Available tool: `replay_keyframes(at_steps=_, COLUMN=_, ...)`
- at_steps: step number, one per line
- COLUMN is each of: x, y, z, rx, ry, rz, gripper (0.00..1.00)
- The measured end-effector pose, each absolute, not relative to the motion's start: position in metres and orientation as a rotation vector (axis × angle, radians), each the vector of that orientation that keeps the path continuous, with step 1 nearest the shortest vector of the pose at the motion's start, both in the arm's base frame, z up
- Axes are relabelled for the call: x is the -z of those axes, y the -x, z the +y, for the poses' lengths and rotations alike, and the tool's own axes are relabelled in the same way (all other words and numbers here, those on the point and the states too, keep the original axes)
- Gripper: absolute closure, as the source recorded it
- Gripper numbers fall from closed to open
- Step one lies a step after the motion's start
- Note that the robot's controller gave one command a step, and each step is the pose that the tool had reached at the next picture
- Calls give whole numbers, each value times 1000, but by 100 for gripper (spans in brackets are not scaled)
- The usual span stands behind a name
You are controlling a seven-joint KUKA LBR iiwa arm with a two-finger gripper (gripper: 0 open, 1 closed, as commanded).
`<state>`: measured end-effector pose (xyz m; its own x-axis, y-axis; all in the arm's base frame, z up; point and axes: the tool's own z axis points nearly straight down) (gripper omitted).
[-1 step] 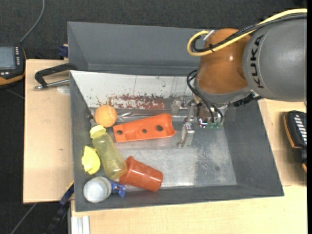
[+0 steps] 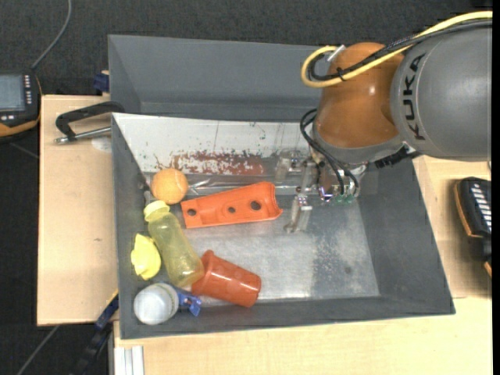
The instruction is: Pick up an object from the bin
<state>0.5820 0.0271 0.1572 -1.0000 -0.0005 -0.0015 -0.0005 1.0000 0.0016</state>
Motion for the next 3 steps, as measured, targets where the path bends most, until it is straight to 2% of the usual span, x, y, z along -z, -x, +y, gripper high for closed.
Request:
replay_keyframes(at_steps=1, x=-110, y=-587, z=60, rx=-3, ry=-79, rz=3135, gripper=0)
replay_keyframes(at_steps=2, x=-76, y=-574, z=91, rx=-4, ry=34, rz=3142, gripper=0)
replay_keyframes(at_steps=3, x=-73, y=-587, z=115, rx=-6, ry=419, rz=3097, gripper=100)
